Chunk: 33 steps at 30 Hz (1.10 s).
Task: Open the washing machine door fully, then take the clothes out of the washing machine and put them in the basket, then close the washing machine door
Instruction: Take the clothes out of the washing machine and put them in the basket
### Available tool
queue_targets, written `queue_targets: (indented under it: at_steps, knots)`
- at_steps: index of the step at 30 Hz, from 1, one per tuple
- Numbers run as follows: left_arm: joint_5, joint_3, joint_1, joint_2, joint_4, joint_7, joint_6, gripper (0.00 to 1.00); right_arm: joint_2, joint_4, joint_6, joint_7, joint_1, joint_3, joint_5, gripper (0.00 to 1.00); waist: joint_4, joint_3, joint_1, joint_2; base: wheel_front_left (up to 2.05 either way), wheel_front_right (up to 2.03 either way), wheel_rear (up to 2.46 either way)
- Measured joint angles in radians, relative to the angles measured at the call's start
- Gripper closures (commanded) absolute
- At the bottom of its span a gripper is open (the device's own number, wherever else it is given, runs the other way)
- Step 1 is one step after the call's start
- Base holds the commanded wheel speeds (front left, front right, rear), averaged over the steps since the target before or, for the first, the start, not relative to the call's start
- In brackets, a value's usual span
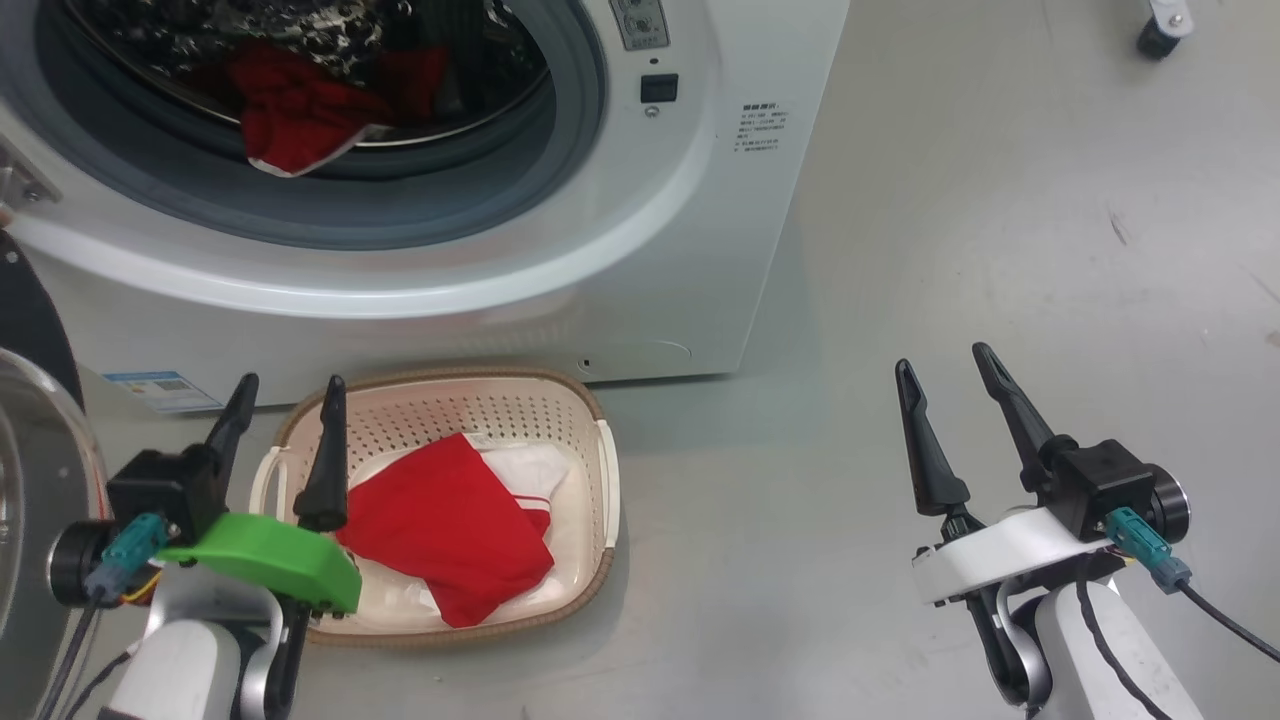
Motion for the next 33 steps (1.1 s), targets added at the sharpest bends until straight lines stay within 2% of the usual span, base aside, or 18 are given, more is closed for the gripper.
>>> queue_targets:
  at_steps: [10, 24, 33]
  knots:
    - [0.028, -0.009, -0.223, 0.052, 0.086, 0.080, -0.019, 0.00, -0.001, -0.045, -0.002, 0.000, -0.081, 0.063, 0.053, 0.00, -0.058, 0.136, 0.0000, 0.0000, 0.00, 0.00, 0.00]
    - [0.065, 0.043, -0.563, 0.205, 0.200, 0.243, -0.045, 0.00, -0.003, -0.105, -0.046, 0.000, -0.215, 0.154, 0.182, 0.00, -0.171, 0.326, 0.0002, 0.0000, 0.00, 0.00, 0.00]
    - [0.095, 0.076, -0.692, 0.284, 0.319, 0.304, -0.045, 0.00, -0.003, -0.103, -0.080, 0.000, -0.238, 0.190, 0.235, 0.00, -0.262, 0.395, 0.0002, 0.0000, 0.00, 0.00, 0.00]
